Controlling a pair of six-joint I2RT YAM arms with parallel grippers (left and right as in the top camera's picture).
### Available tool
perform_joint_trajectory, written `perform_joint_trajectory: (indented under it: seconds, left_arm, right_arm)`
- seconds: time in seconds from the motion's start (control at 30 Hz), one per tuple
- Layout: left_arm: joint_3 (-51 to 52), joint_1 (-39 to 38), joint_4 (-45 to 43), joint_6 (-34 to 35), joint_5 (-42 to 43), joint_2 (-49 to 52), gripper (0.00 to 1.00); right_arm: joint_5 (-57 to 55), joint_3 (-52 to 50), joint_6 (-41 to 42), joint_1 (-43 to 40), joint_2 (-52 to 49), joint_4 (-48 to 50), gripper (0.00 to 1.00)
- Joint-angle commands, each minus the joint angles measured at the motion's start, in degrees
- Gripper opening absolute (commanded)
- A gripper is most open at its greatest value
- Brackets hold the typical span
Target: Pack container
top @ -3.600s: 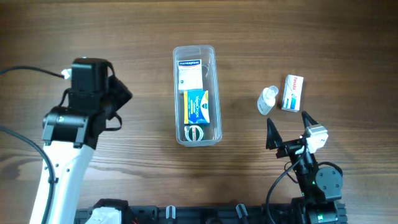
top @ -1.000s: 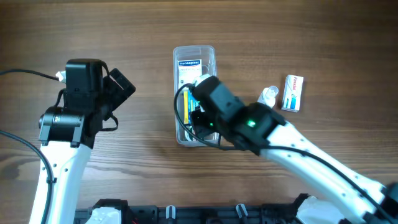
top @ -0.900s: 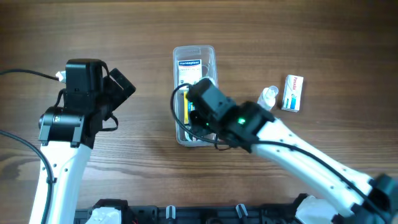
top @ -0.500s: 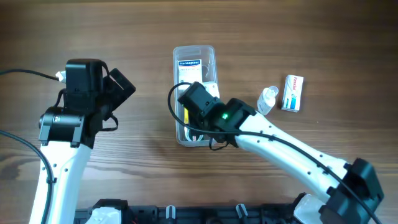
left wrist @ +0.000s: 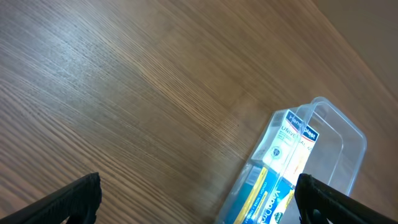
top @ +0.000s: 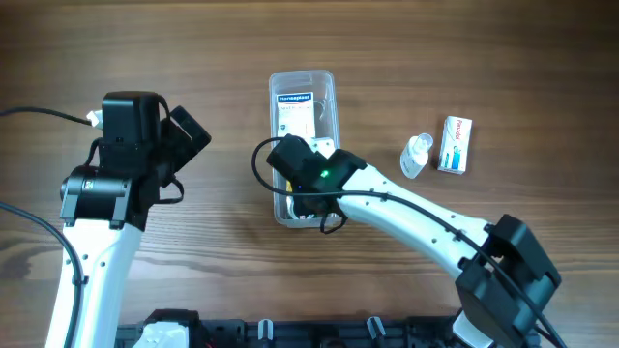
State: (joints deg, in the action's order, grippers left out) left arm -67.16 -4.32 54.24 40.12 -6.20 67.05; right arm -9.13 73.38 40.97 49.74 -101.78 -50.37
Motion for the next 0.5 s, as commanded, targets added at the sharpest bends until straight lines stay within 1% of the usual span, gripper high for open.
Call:
perform_joint_trajectory:
  seconds: [0.0,0.47]
  left_arm:
    - [-0.94,0.37,-0.07,-0.72,-1.16,-0.57,1.00]
    - [-0.94,0.37,-0.07,-0.72,-1.16,-0.57,1.00]
  right_arm:
    - [-1.79,1.03,1.01,0.17,-1.29,-0.04,0.04]
    - [-1.81,1.03,-0.26,-0.74,-6.03,0.42,0.04]
